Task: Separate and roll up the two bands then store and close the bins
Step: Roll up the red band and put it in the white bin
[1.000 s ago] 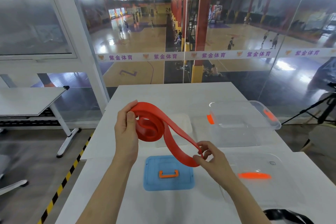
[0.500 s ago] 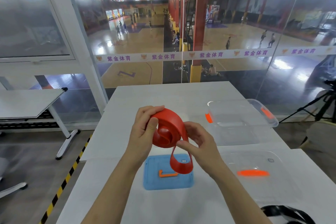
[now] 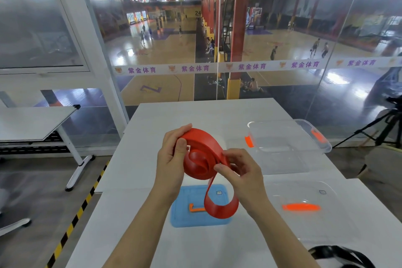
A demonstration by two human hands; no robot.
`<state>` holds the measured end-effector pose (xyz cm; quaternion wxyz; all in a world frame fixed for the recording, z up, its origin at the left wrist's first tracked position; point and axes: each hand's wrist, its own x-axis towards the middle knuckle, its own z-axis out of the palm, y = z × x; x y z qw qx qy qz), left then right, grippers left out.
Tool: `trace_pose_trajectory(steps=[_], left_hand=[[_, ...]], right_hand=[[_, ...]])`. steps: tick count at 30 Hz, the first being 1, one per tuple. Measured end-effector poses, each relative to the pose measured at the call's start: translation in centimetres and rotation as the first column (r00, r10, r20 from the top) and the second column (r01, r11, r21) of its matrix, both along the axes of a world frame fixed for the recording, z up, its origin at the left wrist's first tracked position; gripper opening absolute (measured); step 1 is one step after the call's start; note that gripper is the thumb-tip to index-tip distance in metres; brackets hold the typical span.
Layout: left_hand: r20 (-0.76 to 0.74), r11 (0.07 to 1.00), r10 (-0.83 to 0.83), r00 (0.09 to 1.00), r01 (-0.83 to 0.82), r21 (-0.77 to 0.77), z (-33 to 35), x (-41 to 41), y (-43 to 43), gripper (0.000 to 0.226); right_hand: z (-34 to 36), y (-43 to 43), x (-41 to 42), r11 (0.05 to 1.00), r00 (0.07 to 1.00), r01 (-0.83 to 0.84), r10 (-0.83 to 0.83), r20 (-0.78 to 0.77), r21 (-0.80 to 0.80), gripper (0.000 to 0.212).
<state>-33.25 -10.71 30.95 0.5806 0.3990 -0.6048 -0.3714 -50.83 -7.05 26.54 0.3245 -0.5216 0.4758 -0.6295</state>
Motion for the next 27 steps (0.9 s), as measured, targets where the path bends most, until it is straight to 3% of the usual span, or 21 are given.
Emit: trace_pose_trajectory(steps=[3, 11, 16, 19, 21, 24, 27], left_hand=[[-0.132, 0.997, 0.061, 0.989, -0.053, 0.063, -0.4, -0.7, 0.2, 0.032], [-0.251, 0.988, 0.082, 0.964, -0.047, 0.145, -0.5, -1.3, 0.5, 0.034], [-0.504, 0.976, 0.067, 0.861, 0.047, 0.211, -0.5, -2.0, 0.6, 0.032], [-0.557, 0.970, 0.047, 0.829, 0.094, 0.223, -0.8, -2.0, 0.4, 0.029], [-0.454, 0.965, 0.028, 0.891, 0.094, 0.244, -1.4, -1.5, 0.3, 0.027], [-0.113, 0.968, -0.060, 0.992, 0.085, 0.234, -2.2, -0.3, 0.2, 0.018], [0.181, 0.967, -0.137, 0.974, 0.092, 0.239, -2.3, 0.5, 0.1, 0.008]], right_hand=[[0.1, 0.1, 0.5, 1.000, 1.000, 0.014, -0.015, 0.021, 0.019, 0.029], [0.0, 0.6, 1.1, 0.998, 0.993, 0.067, -0.065, 0.096, -0.015, 0.037], [-0.3, 1.0, 1.7, 0.999, 0.998, 0.040, -0.039, 0.048, -0.016, 0.050], [-0.5, 1.4, 2.1, 0.999, 0.999, 0.033, -0.032, 0.029, -0.010, 0.049], [-0.2, 1.5, 1.8, 0.998, 0.994, 0.048, -0.050, 0.099, 0.028, 0.045], [0.3, 1.4, 0.9, 0.997, 0.985, 0.068, -0.074, 0.155, 0.046, 0.037], [0.4, 1.4, 0.1, 0.996, 0.993, 0.062, -0.067, 0.097, 0.061, 0.033]])
